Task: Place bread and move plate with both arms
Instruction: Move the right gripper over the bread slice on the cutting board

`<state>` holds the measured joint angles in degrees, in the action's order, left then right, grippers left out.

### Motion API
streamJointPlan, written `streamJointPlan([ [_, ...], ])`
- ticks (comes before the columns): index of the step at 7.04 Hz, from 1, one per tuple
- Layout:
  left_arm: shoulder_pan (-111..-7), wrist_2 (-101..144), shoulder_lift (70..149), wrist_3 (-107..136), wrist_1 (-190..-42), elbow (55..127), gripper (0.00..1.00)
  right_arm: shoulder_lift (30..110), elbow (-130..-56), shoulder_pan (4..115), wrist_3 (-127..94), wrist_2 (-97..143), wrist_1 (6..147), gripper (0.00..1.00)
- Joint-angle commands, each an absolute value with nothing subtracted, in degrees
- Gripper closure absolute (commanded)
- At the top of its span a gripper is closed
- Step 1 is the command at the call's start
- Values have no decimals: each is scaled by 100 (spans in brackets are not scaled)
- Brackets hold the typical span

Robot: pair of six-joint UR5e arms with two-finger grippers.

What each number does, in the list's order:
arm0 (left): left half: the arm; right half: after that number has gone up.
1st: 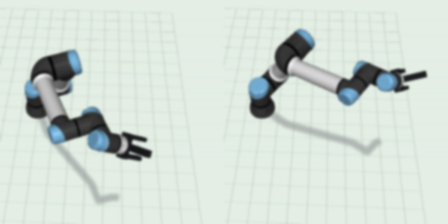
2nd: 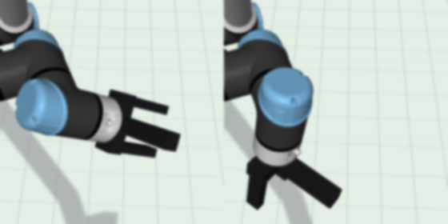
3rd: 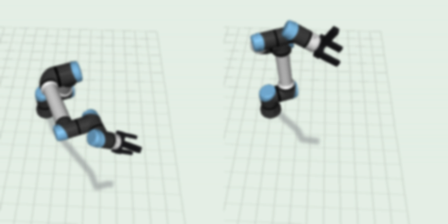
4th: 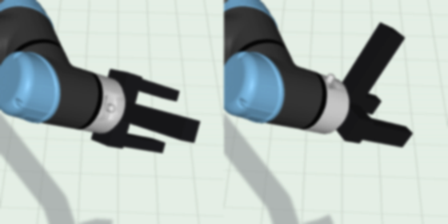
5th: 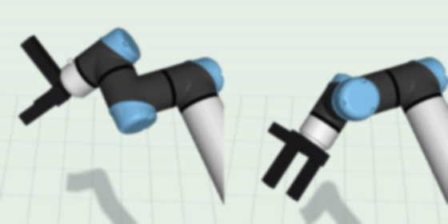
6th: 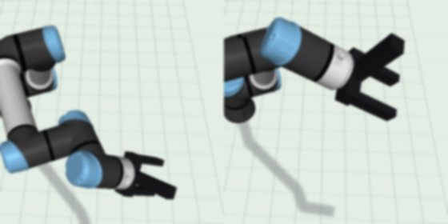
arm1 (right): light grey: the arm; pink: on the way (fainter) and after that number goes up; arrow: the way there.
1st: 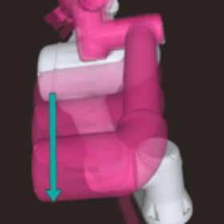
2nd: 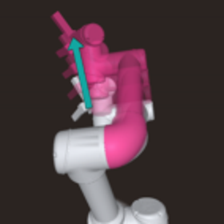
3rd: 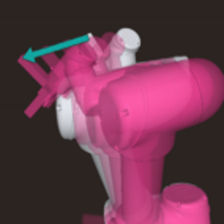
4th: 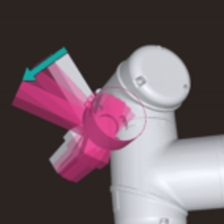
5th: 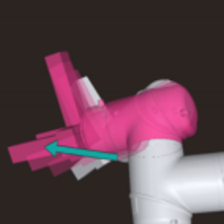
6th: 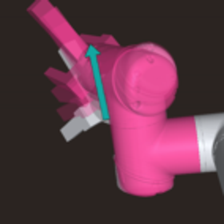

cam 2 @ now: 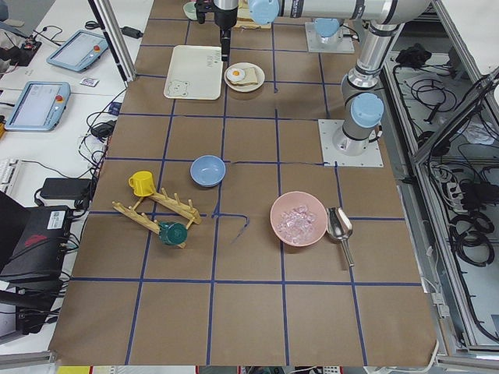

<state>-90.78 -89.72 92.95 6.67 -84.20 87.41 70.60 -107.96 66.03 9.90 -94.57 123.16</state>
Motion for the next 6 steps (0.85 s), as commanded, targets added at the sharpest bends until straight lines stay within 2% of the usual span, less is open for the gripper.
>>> streamJointPlan([
  [1, -9070, -8956, 9325, 659, -8420, 8701, 0, 6944, -10819, 6601, 984, -9466, 12322, 28],
  [6, -9105, -8947, 9299, 677, -8420, 8701, 0, 6768, -10854, 6592, 949, -9756, 12305, 29],
])
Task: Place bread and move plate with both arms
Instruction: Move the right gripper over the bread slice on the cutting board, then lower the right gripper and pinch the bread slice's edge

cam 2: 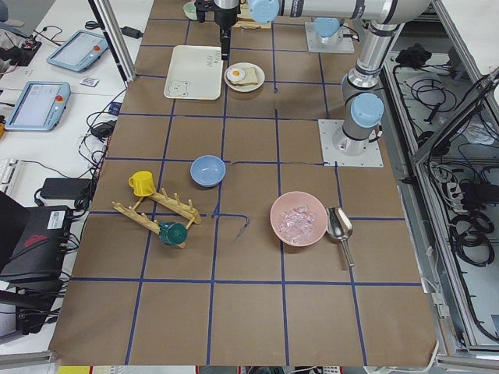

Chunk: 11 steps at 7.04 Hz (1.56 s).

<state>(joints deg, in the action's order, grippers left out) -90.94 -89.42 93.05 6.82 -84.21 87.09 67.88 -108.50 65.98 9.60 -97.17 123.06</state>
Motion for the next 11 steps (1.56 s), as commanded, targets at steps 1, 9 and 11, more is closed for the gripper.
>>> streamJointPlan([
  [1, -9088, -8947, 9273, 642, -8420, 8753, 0, 6768, -10854, 6592, 932, -9756, 12287, 41],
  [9, -9061, -8965, 9333, 624, -8411, 8702, 0, 6952, -10505, 6592, 870, -9721, 11464, 100],
  [11, -9053, -8965, 9290, 598, -8332, 8754, 0, 6917, -10204, 6592, 888, -9686, 11084, 100],
])
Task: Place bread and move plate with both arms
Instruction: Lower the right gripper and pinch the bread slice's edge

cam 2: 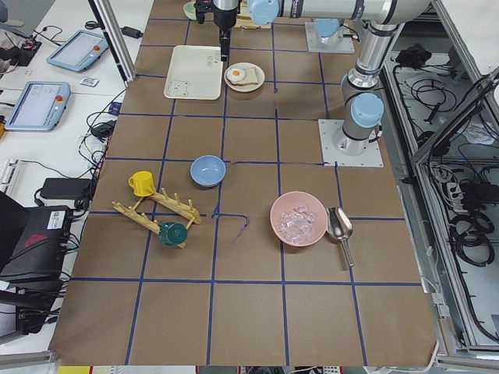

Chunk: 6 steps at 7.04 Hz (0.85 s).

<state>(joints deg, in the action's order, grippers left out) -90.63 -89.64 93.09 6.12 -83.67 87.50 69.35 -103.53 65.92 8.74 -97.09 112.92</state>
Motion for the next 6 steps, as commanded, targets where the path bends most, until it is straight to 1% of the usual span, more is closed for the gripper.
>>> streamJointPlan([
  [1, -9061, -8965, 9307, 598, -8323, 8754, 0, 6865, -10274, 6592, 966, -9712, 11127, 43],
  [2, -9062, -8956, 9325, 598, -8323, 8754, 0, 6856, -10353, 6592, 958, -9721, 11144, 22],
  [3, -9096, -8973, 9316, 641, -8323, 8763, 0, 6855, -10380, 6592, 958, -9721, 11153, 12],
  [6, -9105, -8974, 9351, 659, -8244, 8763, 0, 6768, -10389, 6592, 906, -9765, 11153, 13],
])
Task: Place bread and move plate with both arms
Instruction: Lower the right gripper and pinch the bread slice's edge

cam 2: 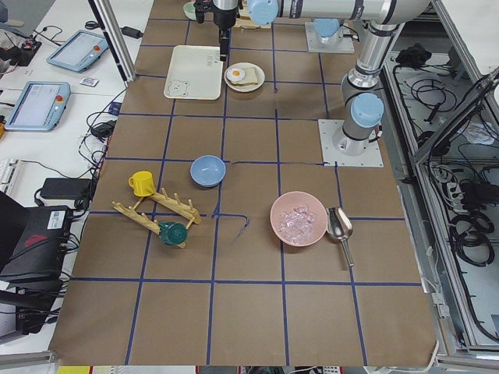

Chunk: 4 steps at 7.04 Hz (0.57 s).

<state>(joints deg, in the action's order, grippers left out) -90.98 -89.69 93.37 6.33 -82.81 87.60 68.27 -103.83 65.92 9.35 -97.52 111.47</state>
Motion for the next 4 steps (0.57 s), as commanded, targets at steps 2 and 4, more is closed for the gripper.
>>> streamJointPlan([
  [2, -9105, -8965, 9351, 642, -8235, 8772, 0, 6698, -10389, 6583, 870, -9913, 11145, 25],
  [4, -9114, -8973, 9334, 668, -8218, 8806, 0, 6689, -10467, 6566, 818, -9914, 11153, 26],
])
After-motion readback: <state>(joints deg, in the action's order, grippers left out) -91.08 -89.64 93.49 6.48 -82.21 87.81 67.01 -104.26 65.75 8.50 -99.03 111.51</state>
